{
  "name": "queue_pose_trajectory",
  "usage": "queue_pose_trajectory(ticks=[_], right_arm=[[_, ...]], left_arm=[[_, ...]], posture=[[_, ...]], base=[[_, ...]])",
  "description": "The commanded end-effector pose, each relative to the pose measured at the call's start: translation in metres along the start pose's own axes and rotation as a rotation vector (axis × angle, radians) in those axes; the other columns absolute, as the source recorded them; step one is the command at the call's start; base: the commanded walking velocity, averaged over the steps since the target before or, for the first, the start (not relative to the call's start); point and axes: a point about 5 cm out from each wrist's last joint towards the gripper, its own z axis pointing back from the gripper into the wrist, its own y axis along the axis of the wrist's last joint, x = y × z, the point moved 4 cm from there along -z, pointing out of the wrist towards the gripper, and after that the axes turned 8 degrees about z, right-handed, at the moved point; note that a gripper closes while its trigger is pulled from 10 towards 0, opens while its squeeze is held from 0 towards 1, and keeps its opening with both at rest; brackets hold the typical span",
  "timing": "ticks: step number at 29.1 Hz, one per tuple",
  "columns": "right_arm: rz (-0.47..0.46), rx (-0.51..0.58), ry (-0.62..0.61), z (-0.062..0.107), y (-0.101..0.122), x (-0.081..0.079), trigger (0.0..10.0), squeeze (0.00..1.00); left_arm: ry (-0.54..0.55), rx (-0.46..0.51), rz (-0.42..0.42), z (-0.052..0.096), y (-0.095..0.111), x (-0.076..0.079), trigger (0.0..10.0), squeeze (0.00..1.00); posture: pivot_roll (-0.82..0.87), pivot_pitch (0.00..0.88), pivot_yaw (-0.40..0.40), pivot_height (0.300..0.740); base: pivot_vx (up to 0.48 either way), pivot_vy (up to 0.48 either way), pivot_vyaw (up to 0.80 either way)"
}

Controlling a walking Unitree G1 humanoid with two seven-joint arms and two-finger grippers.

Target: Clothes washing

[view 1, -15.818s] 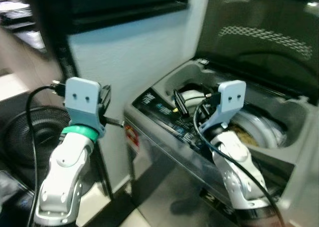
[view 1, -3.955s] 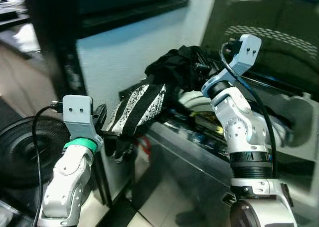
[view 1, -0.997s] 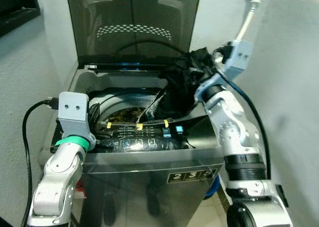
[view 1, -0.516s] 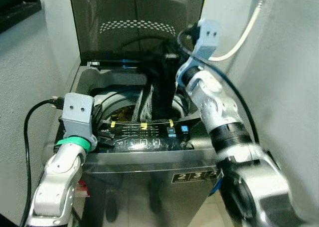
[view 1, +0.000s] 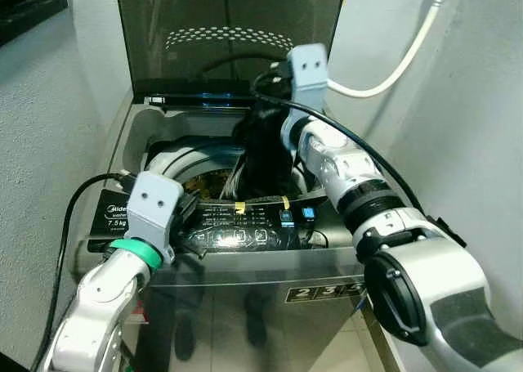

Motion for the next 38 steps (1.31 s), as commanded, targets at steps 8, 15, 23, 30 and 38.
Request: queue_pose_trajectory(ticks=[8,15,23,30,38], right_arm=[[0.111,-0.134,0.118,0.003,-0.027,-0.008,10.0,0.0],[0.038,-0.111,0.066,0.004,-0.02,0.001,10.0,1.0],[-0.021,0.07,-0.214,0.013,0.016,0.046,10.0,0.0],[-0.12,0.152,-0.288,0.021,0.028,0.064,10.0,0.0],[-0.299,0.183,-0.41,0.047,-0.031,0.089,10.0,0.0]], left_arm=[[-0.106,-0.056,0.045,0.002,0.0,0.005,10.0,0.0],[-0.051,-0.055,0.002,0.0,-0.001,-0.007,10.0,0.0],[-0.026,-0.063,0.008,-0.002,-0.002,-0.012,10.0,0.0],[0.002,-0.074,0.025,-0.002,-0.004,-0.016,10.0,0.0],[0.312,-0.087,-0.058,0.002,-0.009,-0.063,10.0,0.0]], posture=[[0.07,0.024,-0.014,0.74],[0.07,0.025,-0.013,0.74],[0.07,0.026,-0.013,0.74],[0.07,0.021,-0.011,0.74],[0.06,0.012,-0.002,0.74]], base=[[0.0,0.0,0.0],[0.0,0.0,0.0],[0.0,0.0,0.0],[0.0,0.0,0.0],[0.0,0.0,0.0]])
